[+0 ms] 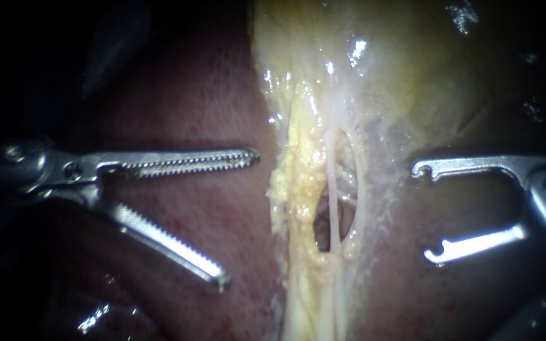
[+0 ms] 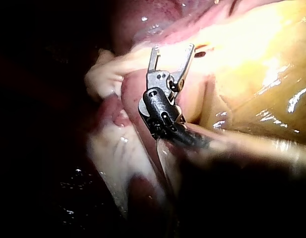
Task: Grabbing gallbladder
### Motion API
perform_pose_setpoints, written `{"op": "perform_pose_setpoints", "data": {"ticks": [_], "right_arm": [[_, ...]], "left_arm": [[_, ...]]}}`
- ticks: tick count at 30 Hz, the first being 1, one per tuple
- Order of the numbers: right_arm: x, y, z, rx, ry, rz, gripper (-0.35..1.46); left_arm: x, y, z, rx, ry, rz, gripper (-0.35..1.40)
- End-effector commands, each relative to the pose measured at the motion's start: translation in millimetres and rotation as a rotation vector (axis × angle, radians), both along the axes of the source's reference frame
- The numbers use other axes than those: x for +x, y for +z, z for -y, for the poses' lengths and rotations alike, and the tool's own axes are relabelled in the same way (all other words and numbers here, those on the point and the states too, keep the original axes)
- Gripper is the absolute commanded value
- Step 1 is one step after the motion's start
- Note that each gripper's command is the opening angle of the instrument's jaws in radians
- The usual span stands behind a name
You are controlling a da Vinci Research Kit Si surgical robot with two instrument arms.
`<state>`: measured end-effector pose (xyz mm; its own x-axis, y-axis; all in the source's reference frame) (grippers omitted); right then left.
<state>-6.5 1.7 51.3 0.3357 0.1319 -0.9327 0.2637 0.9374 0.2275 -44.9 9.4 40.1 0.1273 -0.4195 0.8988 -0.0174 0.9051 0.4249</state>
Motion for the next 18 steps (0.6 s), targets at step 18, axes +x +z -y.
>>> {"op": "perform_pose_setpoints", "data": {"ticks": [18], "right_arm": [[0.0,0.1,0.1,-0.001,-0.001,0.0,0.6]], "left_arm": [[-1.5,0.9,-2.2,0.049,0.021,-0.053,0.88]]}}
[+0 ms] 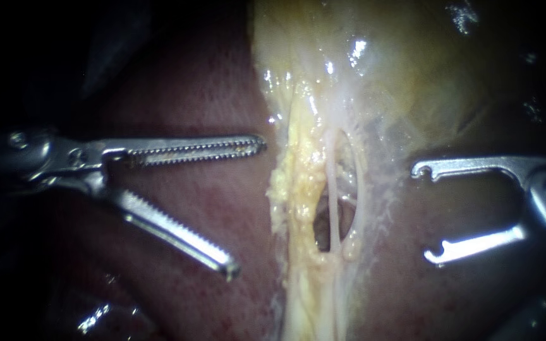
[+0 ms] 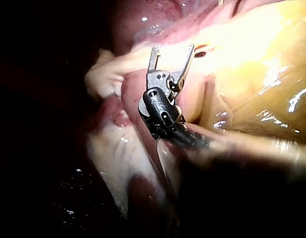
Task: Grabbing gallbladder
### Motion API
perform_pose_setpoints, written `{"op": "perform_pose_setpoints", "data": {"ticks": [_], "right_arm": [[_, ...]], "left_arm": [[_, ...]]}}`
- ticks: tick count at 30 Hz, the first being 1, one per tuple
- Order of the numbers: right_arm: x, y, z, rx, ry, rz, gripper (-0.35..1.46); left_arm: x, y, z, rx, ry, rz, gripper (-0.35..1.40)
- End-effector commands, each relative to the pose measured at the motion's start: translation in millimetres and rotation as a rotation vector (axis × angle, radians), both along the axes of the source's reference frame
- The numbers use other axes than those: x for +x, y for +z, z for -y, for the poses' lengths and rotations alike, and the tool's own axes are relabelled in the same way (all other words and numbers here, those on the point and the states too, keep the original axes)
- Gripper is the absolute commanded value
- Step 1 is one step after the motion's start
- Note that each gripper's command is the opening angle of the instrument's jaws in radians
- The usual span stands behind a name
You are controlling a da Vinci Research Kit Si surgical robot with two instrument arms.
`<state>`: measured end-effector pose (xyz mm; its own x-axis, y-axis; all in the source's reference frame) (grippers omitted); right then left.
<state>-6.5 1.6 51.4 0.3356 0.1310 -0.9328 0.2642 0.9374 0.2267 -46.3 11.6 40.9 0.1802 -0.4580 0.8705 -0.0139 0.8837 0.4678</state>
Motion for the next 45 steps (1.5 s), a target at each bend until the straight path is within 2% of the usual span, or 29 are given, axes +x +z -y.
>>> {"op": "perform_pose_setpoints", "data": {"ticks": [1,6,12,20,25,31,37,45], "right_arm": [[0.0,0.0,0.0,0.0,0.0,0.0,0.6],[0.0,0.1,0.0,0.0,0.0,0.0,0.6],[0.0,0.1,0.0,0.0,0.0,0.0,0.6],[-0.1,0.1,0.0,-0.001,0.0,0.0,0.6],[-0.1,0.1,0.0,-0.001,0.0,0.0,0.6],[-0.1,0.1,0.0,-0.001,0.0,0.0,0.6],[-0.1,0.1,0.0,-0.001,0.0,0.0,0.6],[-0.1,0.1,0.1,-0.001,0.0,0.0,0.6]], "left_arm": [[-0.2,0.4,-0.2,0.001,0.002,-0.007,0.86],[-1.0,2.0,-0.9,0.011,0.007,-0.022,0.81],[-1.3,4.1,-1.1,0.033,0.01,-0.046,0.78],[-1.3,6.2,-0.6,0.047,0.008,-0.059,0.73],[-1.3,6.6,-0.2,0.055,0.005,-0.063,0.69],[-1.5,6.7,0.1,0.111,-0.007,-0.071,0.44],[-1.9,7.3,0.4,0.166,-0.039,-0.093,0.26],[-2.0,8.5,0.7,0.182,-0.046,-0.116,-0.01]]}}
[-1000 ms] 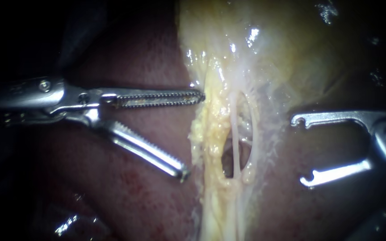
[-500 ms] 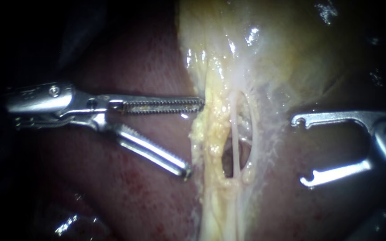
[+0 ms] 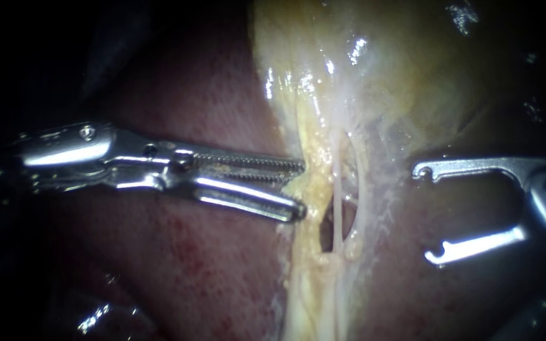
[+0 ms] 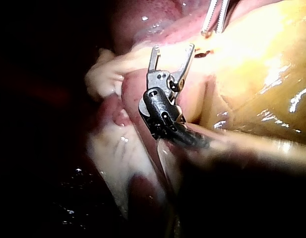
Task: Grabbing gallbladder
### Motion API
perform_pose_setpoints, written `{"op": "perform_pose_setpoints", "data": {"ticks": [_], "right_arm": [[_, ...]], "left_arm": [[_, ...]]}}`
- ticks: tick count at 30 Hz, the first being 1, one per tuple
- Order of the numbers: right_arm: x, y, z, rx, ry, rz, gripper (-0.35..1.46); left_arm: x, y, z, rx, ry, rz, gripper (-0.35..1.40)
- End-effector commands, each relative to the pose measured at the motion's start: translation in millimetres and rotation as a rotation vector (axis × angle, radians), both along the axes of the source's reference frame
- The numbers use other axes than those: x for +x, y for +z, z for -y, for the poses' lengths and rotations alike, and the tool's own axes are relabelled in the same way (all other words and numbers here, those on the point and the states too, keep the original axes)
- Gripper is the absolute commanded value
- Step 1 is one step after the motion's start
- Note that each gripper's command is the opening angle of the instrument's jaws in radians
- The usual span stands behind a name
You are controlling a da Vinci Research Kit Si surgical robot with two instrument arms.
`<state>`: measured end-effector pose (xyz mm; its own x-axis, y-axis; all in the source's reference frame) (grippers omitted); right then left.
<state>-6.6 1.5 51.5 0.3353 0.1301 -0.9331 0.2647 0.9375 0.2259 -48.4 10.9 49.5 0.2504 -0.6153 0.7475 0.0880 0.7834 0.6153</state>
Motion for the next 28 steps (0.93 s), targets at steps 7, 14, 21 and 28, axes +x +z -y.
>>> {"op": "perform_pose_setpoints", "data": {"ticks": [7,14,21,28], "right_arm": [[0.0,0.0,0.0,0.0,0.0,0.0,0.6],[0.0,0.0,0.0,0.0,0.0,0.0,0.6],[0.0,0.0,0.0,0.0,0.0,0.0,0.6],[0.0,0.0,0.0,0.0,0.0,0.0,0.6]], "left_arm": [[0.6,0.7,-0.2,0.016,0.001,-0.012,-0.35],[0.9,0.6,-0.1,0.027,-0.003,-0.017,-0.35],[0.9,0.6,0.0,0.026,-0.005,-0.018,-0.35],[0.9,0.4,0.0,0.027,-0.005,-0.018,-0.35]]}}
